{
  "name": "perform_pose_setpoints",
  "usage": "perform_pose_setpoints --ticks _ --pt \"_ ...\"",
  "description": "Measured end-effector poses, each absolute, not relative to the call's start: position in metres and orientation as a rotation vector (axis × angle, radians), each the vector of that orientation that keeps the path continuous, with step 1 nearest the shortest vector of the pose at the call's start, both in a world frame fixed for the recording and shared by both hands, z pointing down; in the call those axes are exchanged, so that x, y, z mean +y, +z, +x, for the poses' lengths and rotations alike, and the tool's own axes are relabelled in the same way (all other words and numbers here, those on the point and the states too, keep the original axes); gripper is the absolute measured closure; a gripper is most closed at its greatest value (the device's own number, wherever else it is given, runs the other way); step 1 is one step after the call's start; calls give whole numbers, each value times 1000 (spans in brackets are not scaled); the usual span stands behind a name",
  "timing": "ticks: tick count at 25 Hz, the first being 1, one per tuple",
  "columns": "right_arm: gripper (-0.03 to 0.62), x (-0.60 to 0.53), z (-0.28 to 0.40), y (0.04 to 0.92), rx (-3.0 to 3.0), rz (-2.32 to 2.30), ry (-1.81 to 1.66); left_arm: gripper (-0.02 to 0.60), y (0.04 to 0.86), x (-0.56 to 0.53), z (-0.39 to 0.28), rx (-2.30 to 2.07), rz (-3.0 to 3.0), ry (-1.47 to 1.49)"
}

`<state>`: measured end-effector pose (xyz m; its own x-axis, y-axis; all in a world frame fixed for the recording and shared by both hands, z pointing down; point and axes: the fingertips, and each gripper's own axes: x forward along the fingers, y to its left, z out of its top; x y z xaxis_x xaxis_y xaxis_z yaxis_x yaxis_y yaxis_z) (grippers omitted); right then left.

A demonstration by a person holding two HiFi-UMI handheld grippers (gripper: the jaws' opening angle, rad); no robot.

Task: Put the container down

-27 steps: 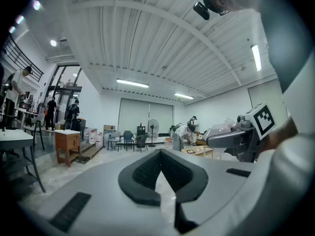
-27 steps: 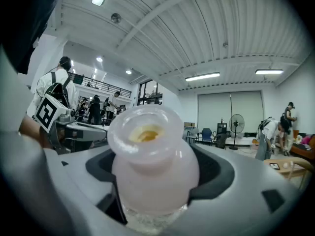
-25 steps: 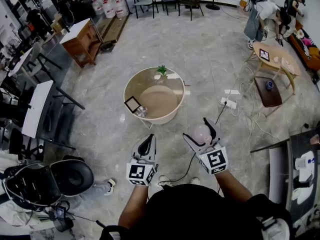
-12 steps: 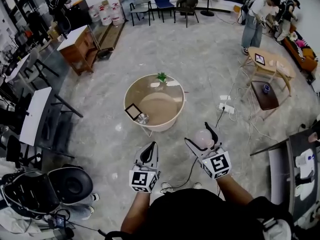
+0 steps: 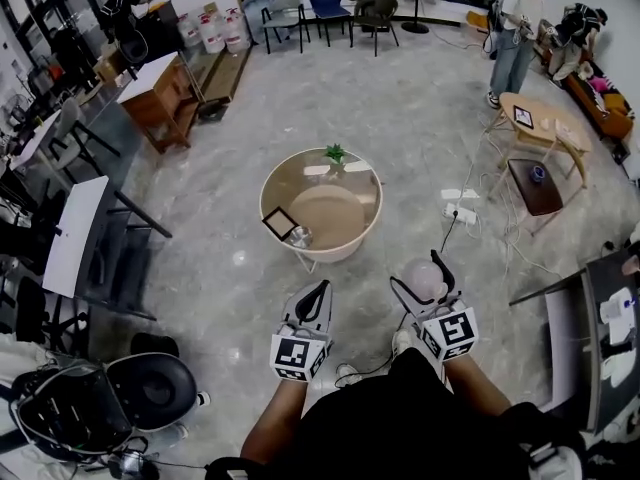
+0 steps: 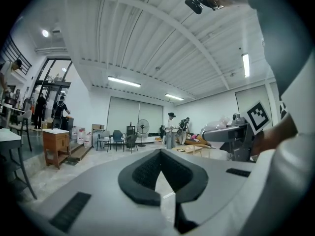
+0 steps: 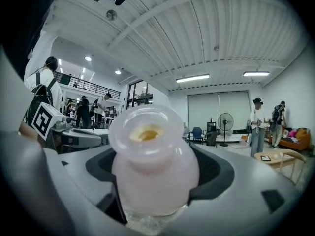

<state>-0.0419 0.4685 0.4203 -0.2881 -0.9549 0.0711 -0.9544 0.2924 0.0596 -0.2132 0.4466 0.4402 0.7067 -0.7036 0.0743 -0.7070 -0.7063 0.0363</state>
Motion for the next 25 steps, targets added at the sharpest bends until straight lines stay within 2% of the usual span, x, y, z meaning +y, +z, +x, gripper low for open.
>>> perform_pose_setpoints --ticks 13,25 --pt "184 416 -27 420 -2441 1806 -39 583 448 391 -194 -1160 2832 101" --pt "184 304 46 419 -2504 1796 -8 583 444 281 -118 -1211 2837 144"
